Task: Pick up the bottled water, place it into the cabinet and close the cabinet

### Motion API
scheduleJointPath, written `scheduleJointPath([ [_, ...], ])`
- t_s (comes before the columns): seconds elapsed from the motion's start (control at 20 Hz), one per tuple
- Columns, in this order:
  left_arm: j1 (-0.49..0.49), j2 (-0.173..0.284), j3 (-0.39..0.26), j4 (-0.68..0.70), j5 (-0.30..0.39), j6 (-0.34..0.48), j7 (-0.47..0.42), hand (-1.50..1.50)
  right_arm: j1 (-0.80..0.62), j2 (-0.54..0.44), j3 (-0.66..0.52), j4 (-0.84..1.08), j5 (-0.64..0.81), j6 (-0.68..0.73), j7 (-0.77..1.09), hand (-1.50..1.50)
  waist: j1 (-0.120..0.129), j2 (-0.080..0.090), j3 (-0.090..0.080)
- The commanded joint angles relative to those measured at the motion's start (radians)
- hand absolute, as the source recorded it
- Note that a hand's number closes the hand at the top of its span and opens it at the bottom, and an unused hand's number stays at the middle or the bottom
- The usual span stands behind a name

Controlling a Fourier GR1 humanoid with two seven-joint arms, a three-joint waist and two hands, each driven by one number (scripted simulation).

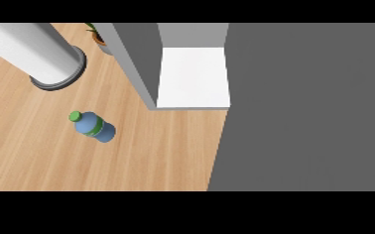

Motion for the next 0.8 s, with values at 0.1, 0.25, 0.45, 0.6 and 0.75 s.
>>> scheduleJointPath([
  [0.1, -0.049, 0.010, -0.040, 0.109, -0.077, -0.039, -0.046, -1.50, -0.015, -0.026, 0.027, -0.087, 0.131, -0.038, 0.058, -1.50, -0.006, 0.002, 0.000],
  [0.25, 0.026, -0.076, -0.088, 0.110, -0.140, -0.080, -0.130, -1.50, 0.014, -0.056, 0.025, -0.057, 0.116, -0.033, -0.020, -1.50, -0.002, 0.001, 0.000],
  [0.45, -0.025, -0.055, -0.088, 0.210, -0.178, -0.079, -0.155, -1.50, -0.060, -0.029, 0.098, -0.031, 0.195, -0.085, 0.061, -1.50, 0.000, 0.001, 0.000],
  [0.6, -0.058, -0.088, -0.110, 0.285, -0.248, -0.059, -0.231, -1.50, -0.042, -0.069, 0.079, -0.090, 0.166, -0.086, 0.068, -1.50, -0.006, 0.001, 0.000],
  [0.75, -0.035, -0.129, -0.148, 0.347, -0.332, -0.059, -0.316, -1.50, 0.009, -0.093, 0.152, -0.136, 0.188, -0.096, 0.040, -1.50, -0.011, -0.002, 0.000],
])
